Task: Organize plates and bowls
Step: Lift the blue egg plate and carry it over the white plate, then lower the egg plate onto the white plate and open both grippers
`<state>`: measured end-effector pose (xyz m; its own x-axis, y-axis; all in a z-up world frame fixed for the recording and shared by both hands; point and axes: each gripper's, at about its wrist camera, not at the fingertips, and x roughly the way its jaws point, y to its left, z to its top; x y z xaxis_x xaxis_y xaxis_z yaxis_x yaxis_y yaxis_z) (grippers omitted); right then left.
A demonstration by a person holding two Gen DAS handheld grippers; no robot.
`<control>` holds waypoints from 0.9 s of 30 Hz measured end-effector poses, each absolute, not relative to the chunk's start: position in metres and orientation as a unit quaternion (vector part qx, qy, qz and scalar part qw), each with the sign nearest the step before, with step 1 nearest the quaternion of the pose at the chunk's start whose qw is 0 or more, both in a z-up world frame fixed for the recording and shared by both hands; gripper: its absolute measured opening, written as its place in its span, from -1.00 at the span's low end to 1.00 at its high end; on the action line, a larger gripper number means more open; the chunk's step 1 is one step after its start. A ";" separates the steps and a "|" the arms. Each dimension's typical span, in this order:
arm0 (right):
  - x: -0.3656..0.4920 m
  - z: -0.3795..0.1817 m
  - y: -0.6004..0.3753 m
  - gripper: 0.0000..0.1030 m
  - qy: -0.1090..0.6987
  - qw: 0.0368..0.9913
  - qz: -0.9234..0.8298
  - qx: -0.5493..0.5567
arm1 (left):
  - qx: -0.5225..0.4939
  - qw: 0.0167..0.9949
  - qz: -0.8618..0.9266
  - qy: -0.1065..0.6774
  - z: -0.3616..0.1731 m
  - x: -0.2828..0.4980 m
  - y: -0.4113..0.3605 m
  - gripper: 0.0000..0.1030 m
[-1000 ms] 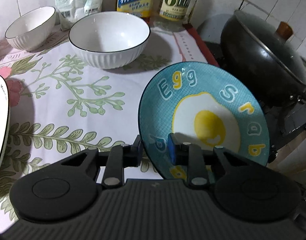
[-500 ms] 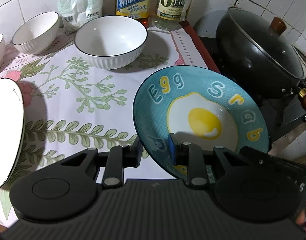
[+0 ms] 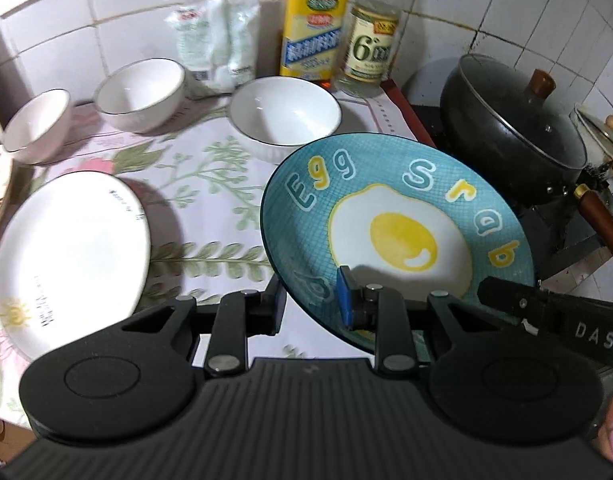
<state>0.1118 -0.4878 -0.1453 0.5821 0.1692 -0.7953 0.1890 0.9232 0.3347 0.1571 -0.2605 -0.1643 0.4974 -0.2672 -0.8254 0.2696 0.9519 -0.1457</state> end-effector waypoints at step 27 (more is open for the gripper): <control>0.086 -0.076 -0.322 -0.47 0.426 0.886 0.115 0.144 | -0.040 0.904 -0.075 0.419 -0.094 0.091 -0.076 -0.52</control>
